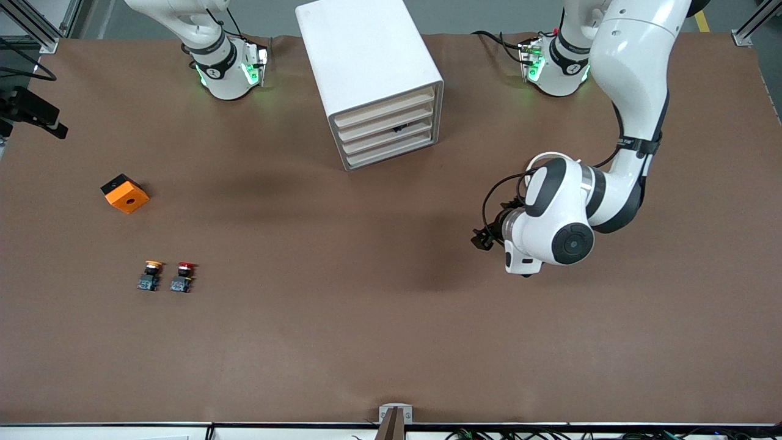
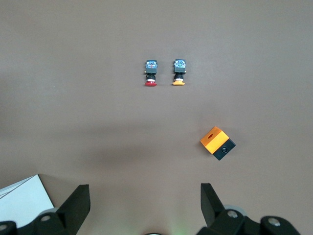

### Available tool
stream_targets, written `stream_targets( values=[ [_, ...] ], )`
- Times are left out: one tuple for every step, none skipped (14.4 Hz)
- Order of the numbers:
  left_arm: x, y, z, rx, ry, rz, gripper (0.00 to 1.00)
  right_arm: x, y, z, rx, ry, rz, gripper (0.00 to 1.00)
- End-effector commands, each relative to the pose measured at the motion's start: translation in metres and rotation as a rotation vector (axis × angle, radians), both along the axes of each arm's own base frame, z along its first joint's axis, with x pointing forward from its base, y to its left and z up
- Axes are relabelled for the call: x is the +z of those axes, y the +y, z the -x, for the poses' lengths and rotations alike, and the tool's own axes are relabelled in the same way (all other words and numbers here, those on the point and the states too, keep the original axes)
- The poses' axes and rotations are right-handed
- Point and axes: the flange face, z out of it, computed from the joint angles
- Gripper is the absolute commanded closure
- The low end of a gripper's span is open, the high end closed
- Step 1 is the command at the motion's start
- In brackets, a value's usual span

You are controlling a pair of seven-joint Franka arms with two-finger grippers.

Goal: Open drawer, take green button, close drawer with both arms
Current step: 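Move the left gripper toward the front of the white drawer cabinet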

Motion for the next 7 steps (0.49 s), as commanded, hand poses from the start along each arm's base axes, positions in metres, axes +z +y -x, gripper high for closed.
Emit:
stream_targets(
  values=[
    [-0.011, -0.011, -0.001, 0.114, 0.075, 0.009, 0.0, 0.001, -0.004, 0.007, -0.002, -0.001, 0.003, 0.0],
    [-0.012, -0.014, -0.004, 0.163, 0.095, 0.017, 0.0, 0.001, -0.004, 0.007, -0.004, -0.003, 0.003, 0.0],
    [-0.015, -0.018, -0.003, 0.199, 0.118, 0.023, 0.0, 0.002, -0.005, 0.007, -0.006, -0.004, 0.003, 0.0],
    [-0.017, -0.02, -0.003, 0.23, 0.139, 0.029, 0.0, 0.002, -0.005, 0.007, -0.006, -0.006, 0.003, 0.0],
    [-0.019, -0.022, -0.002, 0.251, 0.155, 0.033, 0.0, 0.001, -0.005, 0.007, -0.006, -0.003, 0.003, 0.0],
    [-0.025, -0.024, -0.001, 0.284, 0.179, 0.031, 0.0, 0.001, -0.005, 0.007, -0.006, -0.003, 0.003, 0.0],
    [-0.029, -0.026, 0.0, 0.322, 0.205, 0.026, 0.0, 0.001, -0.005, 0.007, -0.006, -0.003, 0.003, 0.0]
  ],
)
